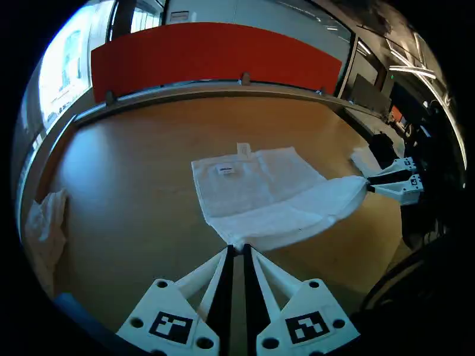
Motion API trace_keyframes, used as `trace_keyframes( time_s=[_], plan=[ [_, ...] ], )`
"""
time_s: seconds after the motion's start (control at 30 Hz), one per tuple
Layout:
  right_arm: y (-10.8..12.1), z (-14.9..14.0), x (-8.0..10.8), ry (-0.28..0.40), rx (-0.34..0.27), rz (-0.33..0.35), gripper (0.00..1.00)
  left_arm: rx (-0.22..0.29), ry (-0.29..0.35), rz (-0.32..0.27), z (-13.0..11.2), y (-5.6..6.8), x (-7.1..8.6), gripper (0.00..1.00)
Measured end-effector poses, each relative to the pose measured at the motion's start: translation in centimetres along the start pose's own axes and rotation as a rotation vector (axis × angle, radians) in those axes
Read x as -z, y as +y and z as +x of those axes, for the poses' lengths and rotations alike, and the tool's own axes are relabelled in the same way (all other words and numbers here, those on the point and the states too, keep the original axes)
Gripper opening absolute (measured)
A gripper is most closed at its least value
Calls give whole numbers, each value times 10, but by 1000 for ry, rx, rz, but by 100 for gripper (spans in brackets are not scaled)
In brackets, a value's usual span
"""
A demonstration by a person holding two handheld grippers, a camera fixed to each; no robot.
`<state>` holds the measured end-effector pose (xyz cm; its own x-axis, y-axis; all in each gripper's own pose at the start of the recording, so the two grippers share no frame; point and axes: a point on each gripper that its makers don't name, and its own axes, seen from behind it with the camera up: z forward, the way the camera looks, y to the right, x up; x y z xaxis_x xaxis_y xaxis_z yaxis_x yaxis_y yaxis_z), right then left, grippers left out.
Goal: Fold towel
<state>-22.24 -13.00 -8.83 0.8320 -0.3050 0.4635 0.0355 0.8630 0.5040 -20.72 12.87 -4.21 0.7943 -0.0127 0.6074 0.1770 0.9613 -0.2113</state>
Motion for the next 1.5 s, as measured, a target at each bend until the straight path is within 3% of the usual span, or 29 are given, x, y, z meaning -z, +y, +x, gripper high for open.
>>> trace_keyframes(
  time_s=[0.37,0.77,1.07,1.5],
  plan=[
    [-9,7,28,-5,-14,12,15,17,-7,-21,-3,13,25,12],
    [-10,16,31,-4,-7,16,15,25,1,-25,-1,15,29,12],
    [5,28,14,-5,6,14,15,9,27,-24,23,3,10,12],
    [44,35,-38,-34,-20,-10,15,-17,54,-10,60,-21,-40,12]
  ],
)
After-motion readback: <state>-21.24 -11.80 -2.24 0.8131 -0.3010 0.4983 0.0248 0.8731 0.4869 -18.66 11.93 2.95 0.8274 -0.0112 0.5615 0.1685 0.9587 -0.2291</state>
